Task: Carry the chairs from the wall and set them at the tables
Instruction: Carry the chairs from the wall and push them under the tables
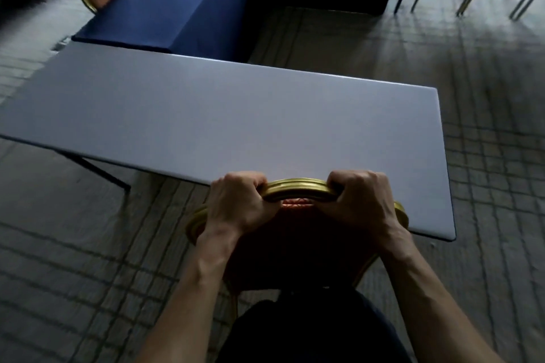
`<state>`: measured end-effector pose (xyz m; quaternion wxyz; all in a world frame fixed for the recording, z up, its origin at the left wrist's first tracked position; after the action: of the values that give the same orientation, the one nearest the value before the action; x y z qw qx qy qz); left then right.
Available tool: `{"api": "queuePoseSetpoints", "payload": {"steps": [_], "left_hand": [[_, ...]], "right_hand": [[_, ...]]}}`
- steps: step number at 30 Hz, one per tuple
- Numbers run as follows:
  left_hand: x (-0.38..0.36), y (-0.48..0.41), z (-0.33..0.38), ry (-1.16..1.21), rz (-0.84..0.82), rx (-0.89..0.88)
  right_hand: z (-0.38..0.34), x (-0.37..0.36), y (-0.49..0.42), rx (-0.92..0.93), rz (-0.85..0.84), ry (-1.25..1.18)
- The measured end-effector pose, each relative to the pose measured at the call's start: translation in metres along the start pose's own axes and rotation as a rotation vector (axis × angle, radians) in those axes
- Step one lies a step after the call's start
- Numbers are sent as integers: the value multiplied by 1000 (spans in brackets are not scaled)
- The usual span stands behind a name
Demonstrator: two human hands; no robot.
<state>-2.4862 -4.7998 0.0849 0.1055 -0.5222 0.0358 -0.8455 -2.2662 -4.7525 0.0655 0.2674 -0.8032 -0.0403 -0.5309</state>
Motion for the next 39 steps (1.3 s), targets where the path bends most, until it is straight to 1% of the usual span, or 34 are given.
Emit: {"api": "queuePoseSetpoints", "payload": {"steps": [3,6,11,14,18,20,22,25,31,36,39], "left_hand": [[-8,-34,6,50,-38,-66],[-8,-61,8,81,-37,-128],[-15,-81,10,101,-73,-227],[-22,-84,4,122,-89,-282],[-54,-81,-20,116,-181,-218],[-60,-78,-35,107,-154,-210],[-60,-78,-46,108,-169,-216],[-61,-73,-44,104,-184,-251],[-66,-54,-47,91,-156,-292],[-62,-32,-50,113,-282,-281],[-61,-9,-54,110,-326,-263]], "right_hand": [[15,3,-18,-43,21,39],[19,6,-30,-71,56,76],[21,8,-31,-136,87,104],[21,-6,-23,-198,89,95],[15,-43,-9,-294,42,28],[3,-58,-7,-285,55,71],[-6,-61,-8,-287,61,89],[-4,-59,1,-311,88,115],[-6,-62,20,-322,89,150],[-19,-62,42,-323,84,128],[-29,-61,63,-314,79,130]]}}
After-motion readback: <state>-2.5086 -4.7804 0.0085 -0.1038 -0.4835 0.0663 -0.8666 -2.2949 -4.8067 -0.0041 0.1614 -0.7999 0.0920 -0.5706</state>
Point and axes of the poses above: each hand's wrist, its own y-axis away from the middle knuckle, its own x-axis out of the back of the hand, z = x × y, the point moved 4 cm from there along -y, towards the middle knuckle, and after that the axes turned 4 degrees about y, right-handed, at the moved point
